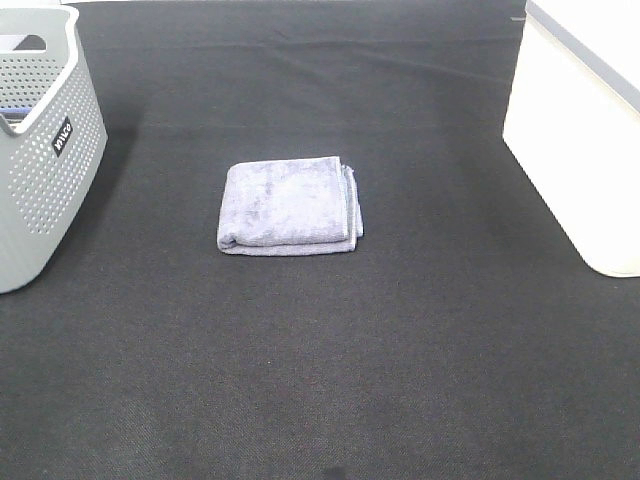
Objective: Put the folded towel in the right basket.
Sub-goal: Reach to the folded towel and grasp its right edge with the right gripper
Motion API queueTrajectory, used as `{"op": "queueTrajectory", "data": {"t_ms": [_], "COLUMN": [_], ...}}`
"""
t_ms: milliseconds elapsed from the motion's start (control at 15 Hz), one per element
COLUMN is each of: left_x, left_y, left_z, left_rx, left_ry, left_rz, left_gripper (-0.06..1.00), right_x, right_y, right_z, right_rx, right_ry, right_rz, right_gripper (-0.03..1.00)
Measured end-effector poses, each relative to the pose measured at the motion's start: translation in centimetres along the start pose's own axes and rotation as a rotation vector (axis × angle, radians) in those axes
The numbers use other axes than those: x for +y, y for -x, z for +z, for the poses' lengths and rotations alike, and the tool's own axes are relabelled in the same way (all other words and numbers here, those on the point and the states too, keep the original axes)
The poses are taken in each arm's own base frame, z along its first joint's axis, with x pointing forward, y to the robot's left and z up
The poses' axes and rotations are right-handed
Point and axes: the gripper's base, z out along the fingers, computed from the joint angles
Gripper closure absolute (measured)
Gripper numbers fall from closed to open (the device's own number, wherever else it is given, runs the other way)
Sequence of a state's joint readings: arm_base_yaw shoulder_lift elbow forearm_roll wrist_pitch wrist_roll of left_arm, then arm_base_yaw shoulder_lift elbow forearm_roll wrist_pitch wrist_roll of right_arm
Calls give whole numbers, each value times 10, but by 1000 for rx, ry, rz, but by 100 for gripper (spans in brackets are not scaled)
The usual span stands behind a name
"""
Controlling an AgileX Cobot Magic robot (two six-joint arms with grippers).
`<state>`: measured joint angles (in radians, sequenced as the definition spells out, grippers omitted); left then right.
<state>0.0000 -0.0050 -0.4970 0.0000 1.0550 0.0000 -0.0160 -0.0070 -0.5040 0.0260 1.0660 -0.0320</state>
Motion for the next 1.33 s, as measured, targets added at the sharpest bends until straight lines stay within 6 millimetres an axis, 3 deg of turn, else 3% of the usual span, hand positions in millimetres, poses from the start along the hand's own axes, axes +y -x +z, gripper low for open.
{"op": "queueTrajectory", "data": {"t_ms": [1333], "left_x": [0], "left_y": [0], "left_z": [0], "left_rx": [0], "left_ry": [0], "left_rz": [0], "left_gripper": [-3], "right_x": [0], "right_y": [0], "right_z": [0], "right_rx": [-1], "right_ry": [0], "right_rz": [0], "right_gripper": [34]}}
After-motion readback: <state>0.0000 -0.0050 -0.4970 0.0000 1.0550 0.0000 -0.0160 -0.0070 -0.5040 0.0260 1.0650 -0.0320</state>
